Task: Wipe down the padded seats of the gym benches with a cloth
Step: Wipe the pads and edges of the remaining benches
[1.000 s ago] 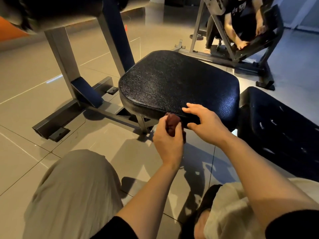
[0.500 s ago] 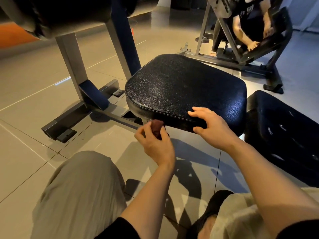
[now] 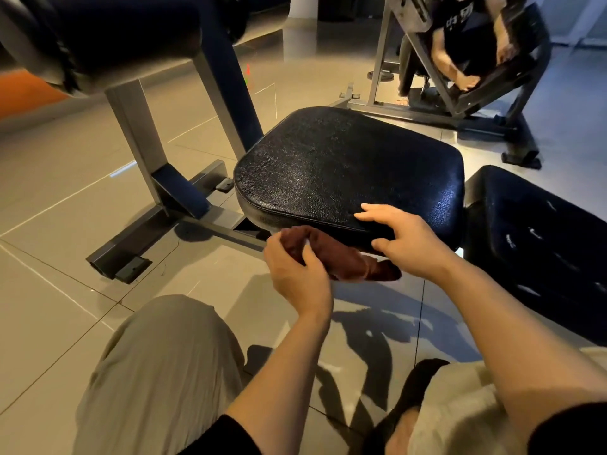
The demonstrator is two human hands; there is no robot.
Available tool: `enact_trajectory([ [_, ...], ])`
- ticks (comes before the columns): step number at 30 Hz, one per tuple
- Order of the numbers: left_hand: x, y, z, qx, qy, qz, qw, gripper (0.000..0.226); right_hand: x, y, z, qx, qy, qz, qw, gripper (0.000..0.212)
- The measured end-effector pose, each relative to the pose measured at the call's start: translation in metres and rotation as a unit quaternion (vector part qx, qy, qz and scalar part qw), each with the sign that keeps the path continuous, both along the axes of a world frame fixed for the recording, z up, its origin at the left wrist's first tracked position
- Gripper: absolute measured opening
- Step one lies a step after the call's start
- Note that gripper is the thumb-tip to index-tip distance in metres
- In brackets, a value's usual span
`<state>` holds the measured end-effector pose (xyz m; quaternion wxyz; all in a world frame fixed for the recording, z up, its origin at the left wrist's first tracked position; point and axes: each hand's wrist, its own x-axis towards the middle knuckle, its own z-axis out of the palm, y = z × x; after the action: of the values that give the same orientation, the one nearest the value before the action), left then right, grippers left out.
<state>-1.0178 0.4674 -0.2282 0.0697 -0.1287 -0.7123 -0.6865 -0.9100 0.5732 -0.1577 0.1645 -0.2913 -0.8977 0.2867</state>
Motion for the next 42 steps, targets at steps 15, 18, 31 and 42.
enact_trajectory([
  [15,0.034,0.015,0.001,-0.025,0.106,-0.187,0.976,0.023,0.011,0.006,-0.001,0.045,-0.001,-0.016,0.999,0.056],
  [18,0.016,0.013,0.002,0.005,0.02,-0.009,1.0,0.025,0.015,0.005,-0.003,0.067,0.003,-0.036,0.997,0.052],
  [31,0.048,0.028,-0.013,-0.084,0.072,-0.249,0.962,0.029,0.008,0.005,-0.01,0.072,0.001,-0.056,0.996,0.055],
  [42,0.026,0.029,-0.004,-0.047,-0.035,-0.127,0.99,0.022,0.006,0.001,-0.011,0.071,-0.003,-0.071,0.995,0.051],
])
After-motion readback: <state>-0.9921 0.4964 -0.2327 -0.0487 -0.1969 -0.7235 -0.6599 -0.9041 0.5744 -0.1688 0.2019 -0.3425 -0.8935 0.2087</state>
